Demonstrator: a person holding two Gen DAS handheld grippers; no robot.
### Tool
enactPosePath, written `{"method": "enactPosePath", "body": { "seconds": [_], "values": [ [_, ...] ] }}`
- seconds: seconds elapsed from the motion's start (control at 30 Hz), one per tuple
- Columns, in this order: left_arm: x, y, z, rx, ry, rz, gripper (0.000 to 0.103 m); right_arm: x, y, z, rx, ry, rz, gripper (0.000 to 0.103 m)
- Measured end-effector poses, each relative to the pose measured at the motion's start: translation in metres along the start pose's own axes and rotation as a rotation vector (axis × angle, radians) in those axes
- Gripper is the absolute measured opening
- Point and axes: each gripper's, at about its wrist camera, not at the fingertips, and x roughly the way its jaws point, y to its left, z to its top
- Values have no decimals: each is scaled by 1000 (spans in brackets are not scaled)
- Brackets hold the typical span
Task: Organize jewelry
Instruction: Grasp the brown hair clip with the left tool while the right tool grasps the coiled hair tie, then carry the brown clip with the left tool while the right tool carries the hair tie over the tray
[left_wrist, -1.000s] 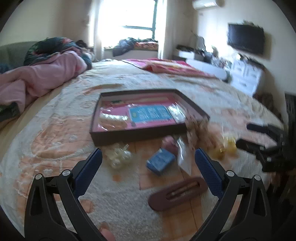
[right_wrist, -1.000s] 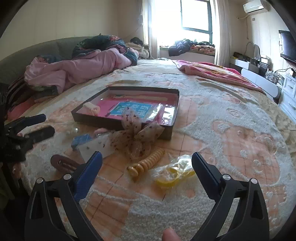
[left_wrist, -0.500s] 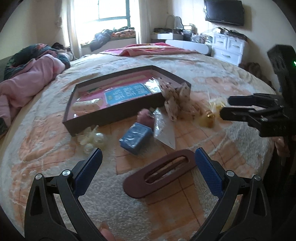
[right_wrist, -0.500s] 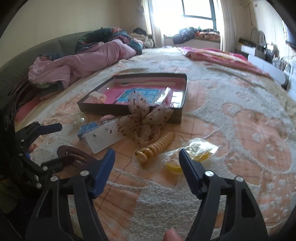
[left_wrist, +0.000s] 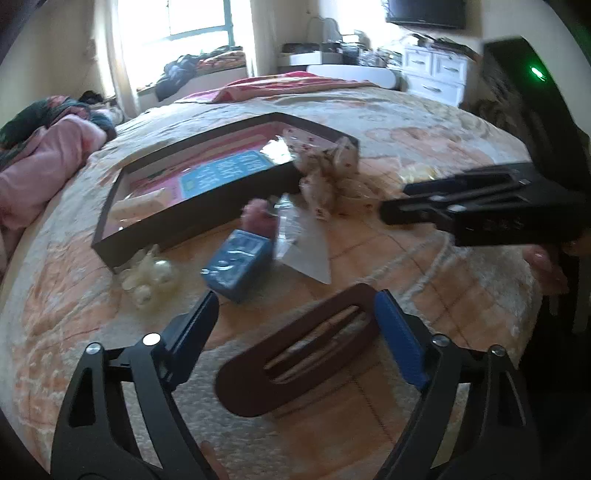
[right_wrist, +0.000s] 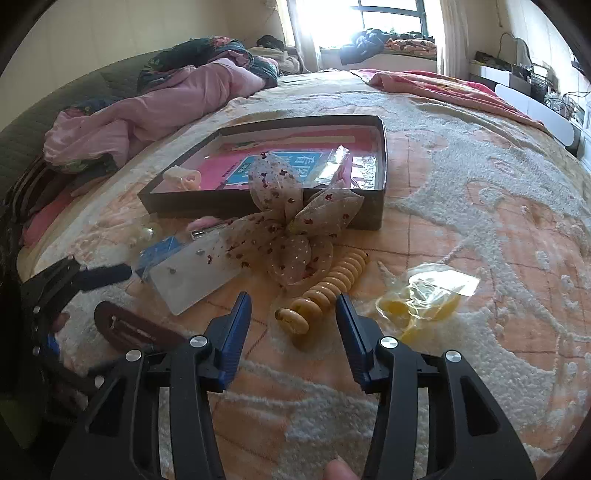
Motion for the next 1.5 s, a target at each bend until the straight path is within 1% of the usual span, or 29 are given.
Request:
{"method": "enactPosePath", "body": {
  "seconds": [0.07, 0.1, 0.13, 0.17, 0.2, 0.23, 0.3, 0.37, 0.4, 0.47, 0.53, 0.63, 0.77, 1.03, 1.17, 1.33, 1.5],
  "values": [
    [3, -7, -1, 26, 15, -20, 68, 5, 2, 2, 3, 6, -23, 46],
    [5, -10, -1, 36, 24, -28, 67, 8, 2, 2, 8, 11, -31, 45],
    [7, -14, -3, 52, 35, -28, 62, 11, 2, 3, 17, 15, -32, 45],
    [7, -17, -4, 62, 39, -31, 58, 13, 0, 4, 25, 17, -34, 43],
    [7, -18, -5, 68, 42, -36, 56, 15, 0, 4, 33, 17, -38, 37],
    [6, -19, -5, 69, 43, -45, 52, 16, -1, 4, 39, 17, -46, 33],
    [6, -19, -6, 64, 45, -53, 49, 17, -5, 4, 49, 14, -44, 30],
    [5, -18, -6, 57, 50, -68, 40, 15, -6, 3, 50, 9, -43, 29],
    [5, -18, -6, 55, 49, -71, 38, 13, -7, 3, 50, 5, -43, 28],
    [3, -19, -6, 54, 50, -79, 20, 8, -9, 1, 55, -4, -38, 26],
    [4, -19, -5, 51, 53, -66, 10, 3, -11, 0, 60, -10, -29, 25],
    [2, -18, -5, 35, 54, -80, 8, -5, -13, -2, 67, -20, -17, 24],
    [-1, -14, -3, 9, 46, -90, 4, -14, -15, -5, 71, -34, -26, 23],
    [-16, 3, 3, -64, 0, -98, 4, -32, -16, -8, 71, -67, -33, 22],
    [-24, 13, 8, -102, -28, -95, 4, -41, -16, -7, 67, -88, -36, 22],
    [-32, 28, 12, -159, -66, -72, 4, -49, -13, -2, 56, -113, -27, 22],
    [-36, 41, 14, -196, -81, -46, 4, -51, -7, 4, 38, -125, -22, 22]
  ]
}}
